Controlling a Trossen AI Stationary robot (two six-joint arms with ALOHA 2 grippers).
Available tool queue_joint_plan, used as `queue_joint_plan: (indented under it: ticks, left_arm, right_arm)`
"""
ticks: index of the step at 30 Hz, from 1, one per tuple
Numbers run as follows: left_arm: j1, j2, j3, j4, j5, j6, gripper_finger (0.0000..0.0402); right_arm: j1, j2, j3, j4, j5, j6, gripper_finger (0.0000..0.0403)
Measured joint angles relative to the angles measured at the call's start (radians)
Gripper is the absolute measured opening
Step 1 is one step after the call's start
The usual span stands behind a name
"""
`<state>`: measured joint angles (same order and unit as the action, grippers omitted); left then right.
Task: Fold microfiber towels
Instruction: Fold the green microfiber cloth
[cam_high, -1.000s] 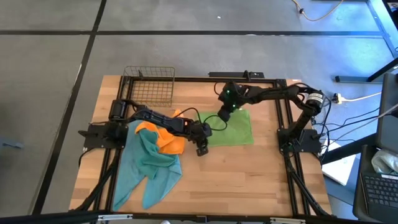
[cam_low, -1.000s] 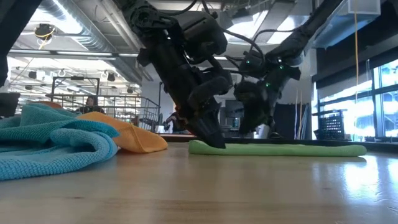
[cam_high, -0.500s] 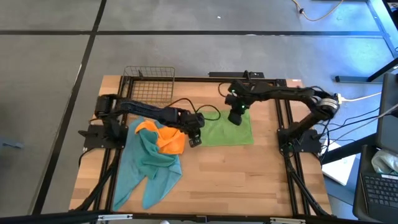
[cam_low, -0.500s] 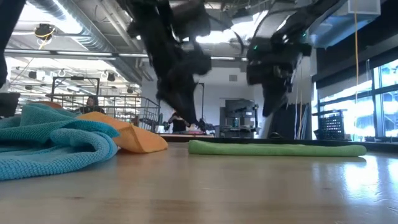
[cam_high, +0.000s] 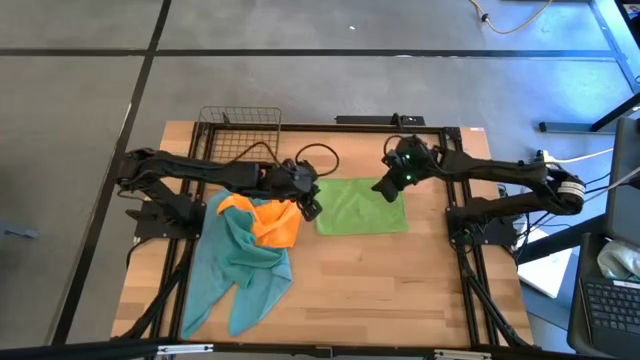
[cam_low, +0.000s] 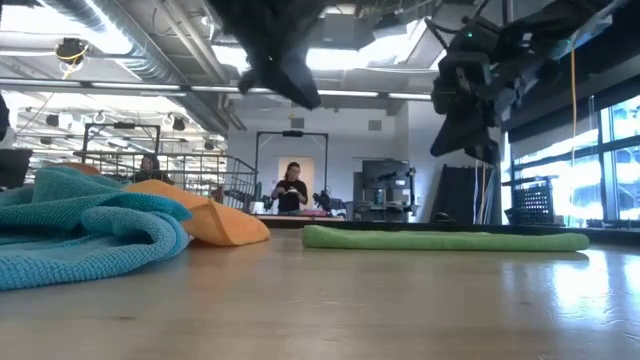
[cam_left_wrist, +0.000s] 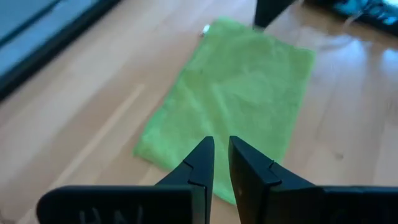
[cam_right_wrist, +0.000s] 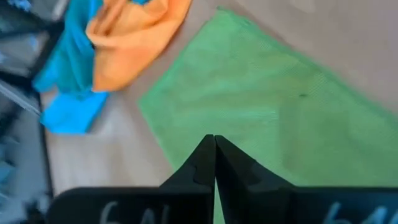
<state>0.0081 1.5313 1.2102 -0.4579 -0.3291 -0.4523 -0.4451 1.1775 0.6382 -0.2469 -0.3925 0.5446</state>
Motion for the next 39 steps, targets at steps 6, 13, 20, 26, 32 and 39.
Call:
queue_joint_plan:
  ticks: [6, 13, 20, 26, 32, 39]
  left_arm:
    - [-0.003, -0.086, 0.000, -0.029, 0.006, 0.085, 0.0041]
    - [0.033, -0.241, 0.000, -0.146, 0.014, 0.154, 0.0041]
    - [0.025, -0.380, 0.000, -0.231, 0.033, 0.175, 0.0041]
    - [0.003, -0.459, 0.000, -0.248, 0.049, 0.175, 0.0041]
    - [-0.003, -0.496, 0.000, -0.252, 0.078, 0.205, 0.0041]
    - [-0.003, -0.513, 0.000, -0.255, 0.108, 0.246, 0.0041]
  right_arm:
    - [0.004, 0.004, -0.103, 0.194, -0.063, 0.303, 0.0014]
    - [0.050, -0.029, -0.200, 0.216, 0.060, 0.613, 0.0064]
    - [0.168, -0.060, -0.232, 0.166, 0.199, 0.807, 0.0130]
    - [0.313, -0.062, -0.234, -0.066, 0.262, 1.018, 0.0149]
    - [0.466, -0.119, -0.234, -0.119, 0.406, 1.250, 0.0149]
    - [0.618, -0.175, -0.218, -0.350, 0.388, 1.412, 0.0150]
